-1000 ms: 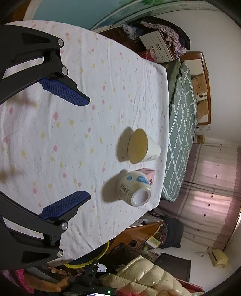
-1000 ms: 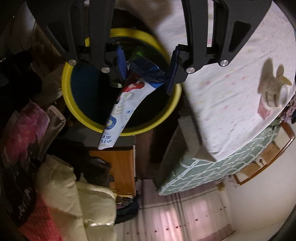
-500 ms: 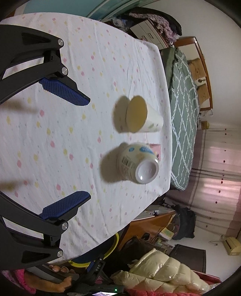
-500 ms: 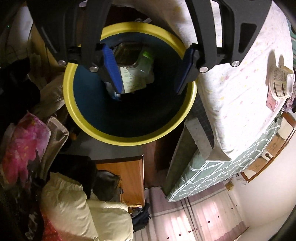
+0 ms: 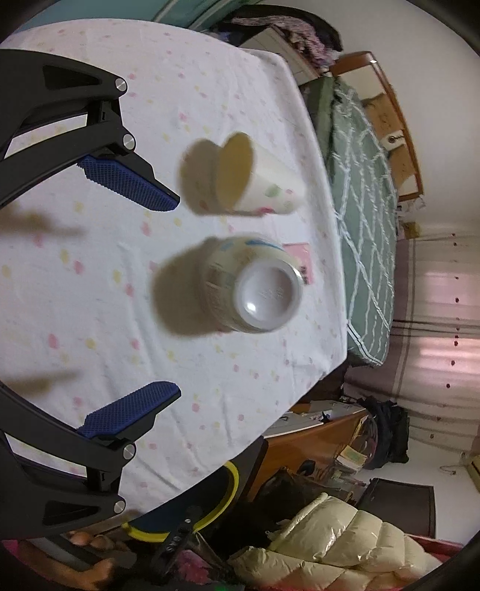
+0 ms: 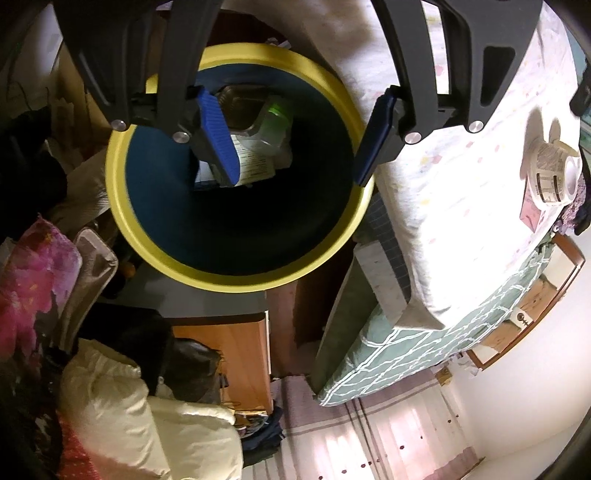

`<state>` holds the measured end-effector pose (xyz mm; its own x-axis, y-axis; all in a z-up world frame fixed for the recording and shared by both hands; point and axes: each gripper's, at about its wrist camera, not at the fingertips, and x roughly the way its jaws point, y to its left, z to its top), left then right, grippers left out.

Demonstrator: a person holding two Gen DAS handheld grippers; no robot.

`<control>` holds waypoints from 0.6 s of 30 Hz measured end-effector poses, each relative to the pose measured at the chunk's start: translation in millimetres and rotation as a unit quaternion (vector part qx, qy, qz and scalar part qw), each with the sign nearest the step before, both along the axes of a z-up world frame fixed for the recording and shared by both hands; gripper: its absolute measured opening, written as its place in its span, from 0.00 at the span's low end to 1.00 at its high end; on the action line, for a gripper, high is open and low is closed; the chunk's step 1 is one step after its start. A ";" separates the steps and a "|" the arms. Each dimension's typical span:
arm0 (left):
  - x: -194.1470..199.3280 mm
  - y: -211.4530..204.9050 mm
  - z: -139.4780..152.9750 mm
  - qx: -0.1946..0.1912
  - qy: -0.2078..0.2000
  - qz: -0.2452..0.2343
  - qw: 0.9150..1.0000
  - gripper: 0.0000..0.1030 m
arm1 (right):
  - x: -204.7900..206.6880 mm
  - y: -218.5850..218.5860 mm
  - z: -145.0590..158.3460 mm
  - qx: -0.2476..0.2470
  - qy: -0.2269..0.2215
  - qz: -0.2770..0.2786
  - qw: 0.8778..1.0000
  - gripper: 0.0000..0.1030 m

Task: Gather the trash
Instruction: 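Reach the left tool to the upside-down white bowl and grasp it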

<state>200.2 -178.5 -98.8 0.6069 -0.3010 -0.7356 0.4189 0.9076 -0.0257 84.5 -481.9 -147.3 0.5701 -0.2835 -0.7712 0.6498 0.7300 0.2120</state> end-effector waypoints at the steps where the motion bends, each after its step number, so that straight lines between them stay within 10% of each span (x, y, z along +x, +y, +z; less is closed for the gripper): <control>1: 3.3 -3.9 0.5 0.004 -0.004 -0.002 1.000 0.89 | 0.8 -0.1 -0.4 0.002 0.000 0.002 1.000 0.59; 18: 82.4 -39.2 -17.8 0.024 0.007 -0.003 1.000 0.89 | 6.0 0.9 -3.4 0.019 0.002 0.014 1.000 0.60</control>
<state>282.5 -217.8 -116.6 0.5943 -0.2681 -0.7583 0.4241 0.9055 0.0122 90.5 -481.0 -150.6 0.5750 -0.2377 -0.7828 0.6295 0.7397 0.2378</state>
